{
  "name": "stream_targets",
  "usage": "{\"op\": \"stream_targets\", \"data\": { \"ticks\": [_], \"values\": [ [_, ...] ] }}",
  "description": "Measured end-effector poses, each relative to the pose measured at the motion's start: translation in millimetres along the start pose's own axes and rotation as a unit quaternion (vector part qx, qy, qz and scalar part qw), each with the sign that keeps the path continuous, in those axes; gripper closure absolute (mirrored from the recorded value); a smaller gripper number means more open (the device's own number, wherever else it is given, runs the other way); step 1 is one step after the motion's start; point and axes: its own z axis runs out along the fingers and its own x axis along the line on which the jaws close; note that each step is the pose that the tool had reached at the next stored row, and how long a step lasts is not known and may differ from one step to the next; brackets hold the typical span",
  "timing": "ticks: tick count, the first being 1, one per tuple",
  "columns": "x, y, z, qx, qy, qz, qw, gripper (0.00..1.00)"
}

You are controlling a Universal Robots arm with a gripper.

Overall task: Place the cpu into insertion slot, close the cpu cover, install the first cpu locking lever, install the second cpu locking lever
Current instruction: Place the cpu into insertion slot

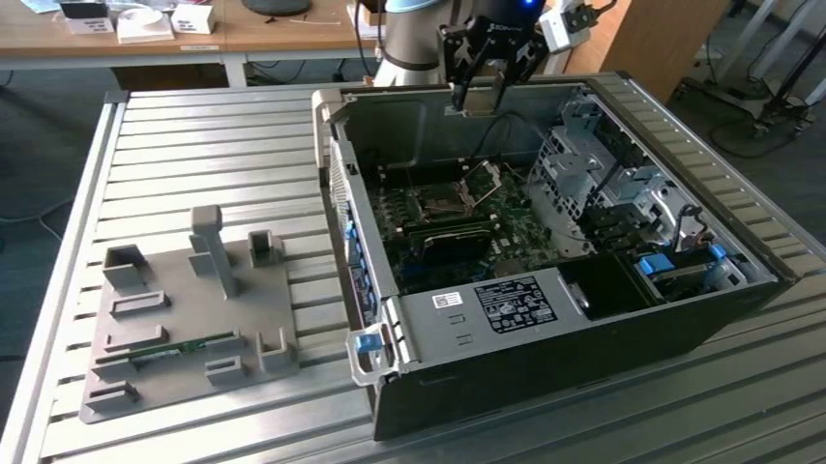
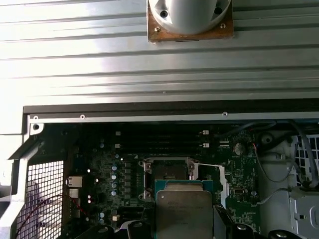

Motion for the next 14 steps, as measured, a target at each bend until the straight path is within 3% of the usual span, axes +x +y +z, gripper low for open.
{"op": "stream_targets", "data": {
  "ticks": [14],
  "values": [
    [-0.1, -0.4, 4.2, 0.0000, 0.0000, 0.000, 1.0000, 0.46]
  ]
}}
